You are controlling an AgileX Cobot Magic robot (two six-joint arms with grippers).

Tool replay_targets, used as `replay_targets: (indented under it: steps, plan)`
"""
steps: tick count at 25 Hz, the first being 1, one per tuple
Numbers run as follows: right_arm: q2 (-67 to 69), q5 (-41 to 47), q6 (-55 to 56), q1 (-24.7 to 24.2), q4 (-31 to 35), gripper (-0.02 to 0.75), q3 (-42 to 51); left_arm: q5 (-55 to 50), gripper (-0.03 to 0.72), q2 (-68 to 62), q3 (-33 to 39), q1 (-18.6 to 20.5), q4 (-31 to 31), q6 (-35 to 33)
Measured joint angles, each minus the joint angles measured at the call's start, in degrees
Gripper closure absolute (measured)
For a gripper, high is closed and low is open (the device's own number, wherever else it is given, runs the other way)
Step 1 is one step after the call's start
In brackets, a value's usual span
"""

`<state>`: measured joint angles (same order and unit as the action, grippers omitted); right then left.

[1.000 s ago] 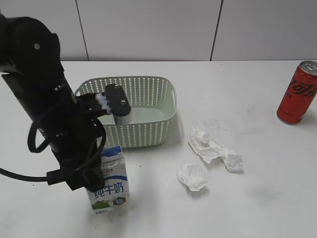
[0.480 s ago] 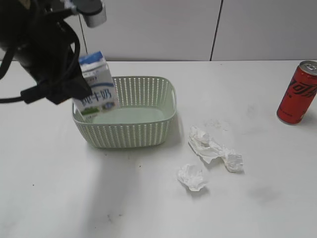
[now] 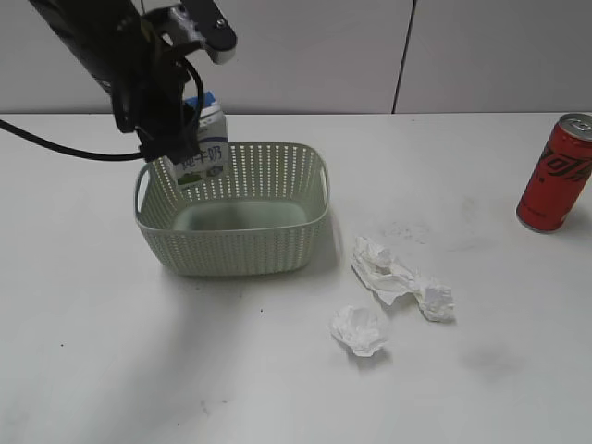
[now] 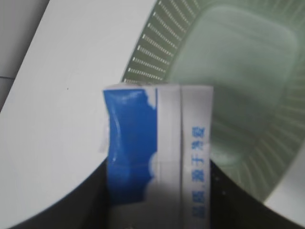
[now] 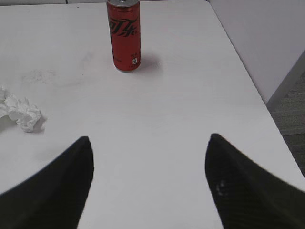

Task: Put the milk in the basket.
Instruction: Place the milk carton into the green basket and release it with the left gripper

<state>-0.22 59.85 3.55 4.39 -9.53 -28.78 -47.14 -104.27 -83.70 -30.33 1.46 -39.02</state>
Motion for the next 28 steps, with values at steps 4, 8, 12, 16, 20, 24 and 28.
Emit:
replay_targets:
  steps: [4, 8, 12, 16, 20, 24, 28]
  plan:
    - [0.0, 0.0, 0.0, 0.0, 0.0, 0.155, 0.0, 5.19, 0.36, -4.79, -0.06, 0.0, -0.21, 0.05]
    - [0.0, 0.0, 0.0, 0.0, 0.0, 0.155, 0.0, 6.28, 0.36, -8.39, -0.06, 0.0, -0.98, 0.05]
    - [0.0, 0.0, 0.0, 0.0, 0.0, 0.155, 0.0, 6.33, 0.36, -10.32, -0.06, 0.0, -2.81, 0.05]
    - [0.0, 0.0, 0.0, 0.0, 0.0, 0.155, 0.0, 5.2, 0.36, -10.28, -0.12, 0.0, -8.38, 0.05]
    - [0.0, 0.0, 0.0, 0.0, 0.0, 0.155, 0.0, 2.28, 0.15, -10.01, -2.0, -0.05, -11.58, 0.3]
    - [0.0, 0.0, 0.0, 0.0, 0.0, 0.155, 0.0, -4.03, 0.034, -9.3, -6.96, 0.08, -11.77, 2.15]
    - [0.0, 0.0, 0.0, 0.0, 0.0, 0.155, 0.0, -12.35, 0.039, -8.96, -15.11, 1.68, -10.29, 9.67]
